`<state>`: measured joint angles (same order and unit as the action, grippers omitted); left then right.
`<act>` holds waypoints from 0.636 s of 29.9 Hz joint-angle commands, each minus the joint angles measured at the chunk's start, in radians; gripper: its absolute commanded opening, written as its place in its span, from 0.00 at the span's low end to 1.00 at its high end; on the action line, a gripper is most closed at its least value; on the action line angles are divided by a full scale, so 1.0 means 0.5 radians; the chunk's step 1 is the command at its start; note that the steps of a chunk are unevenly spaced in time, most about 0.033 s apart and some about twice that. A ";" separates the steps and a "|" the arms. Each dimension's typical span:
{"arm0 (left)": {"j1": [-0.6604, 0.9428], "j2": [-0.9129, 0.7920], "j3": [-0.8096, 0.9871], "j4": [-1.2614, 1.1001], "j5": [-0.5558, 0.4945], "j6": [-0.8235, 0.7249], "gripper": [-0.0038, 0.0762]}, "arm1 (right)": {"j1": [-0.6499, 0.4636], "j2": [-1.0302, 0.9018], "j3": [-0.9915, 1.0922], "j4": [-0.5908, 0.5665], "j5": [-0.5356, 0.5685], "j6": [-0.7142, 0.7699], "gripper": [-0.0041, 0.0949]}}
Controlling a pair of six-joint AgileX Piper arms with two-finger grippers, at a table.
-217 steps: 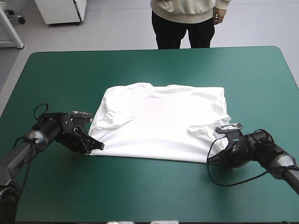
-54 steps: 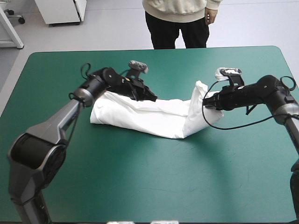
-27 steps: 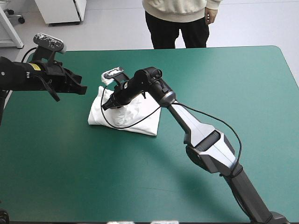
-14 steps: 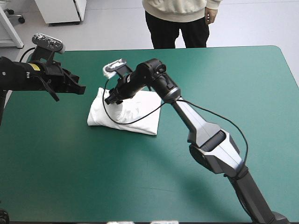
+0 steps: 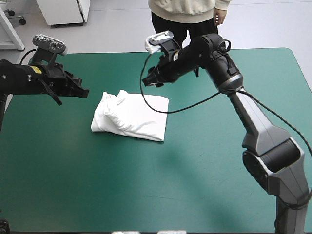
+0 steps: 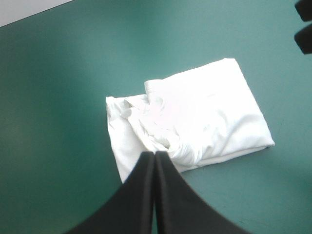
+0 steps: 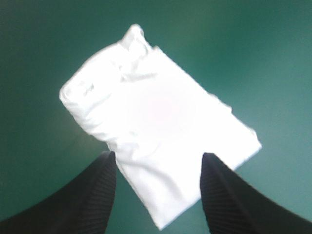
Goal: Fold the cloth
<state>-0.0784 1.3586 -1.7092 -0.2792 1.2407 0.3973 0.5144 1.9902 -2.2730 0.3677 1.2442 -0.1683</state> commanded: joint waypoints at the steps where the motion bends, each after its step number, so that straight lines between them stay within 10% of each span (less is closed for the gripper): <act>1: 0.000 -0.051 -0.060 -0.094 -0.105 -0.023 0.04 | -0.145 -0.312 0.436 0.243 -0.268 -0.127 0.53; 9: 0.000 -0.051 -0.060 -0.098 -0.076 -0.023 0.04 | -0.393 -0.437 1.528 1.222 -0.776 -0.687 0.53; 19: 0.000 -0.051 -0.060 -0.098 -0.072 -0.023 0.04 | -0.384 -0.191 1.773 1.603 -0.915 -1.004 0.55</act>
<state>-0.0784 1.3593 -1.7092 -0.2989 1.2524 0.3973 0.3263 1.9097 -1.3658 1.0705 0.7907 -0.6248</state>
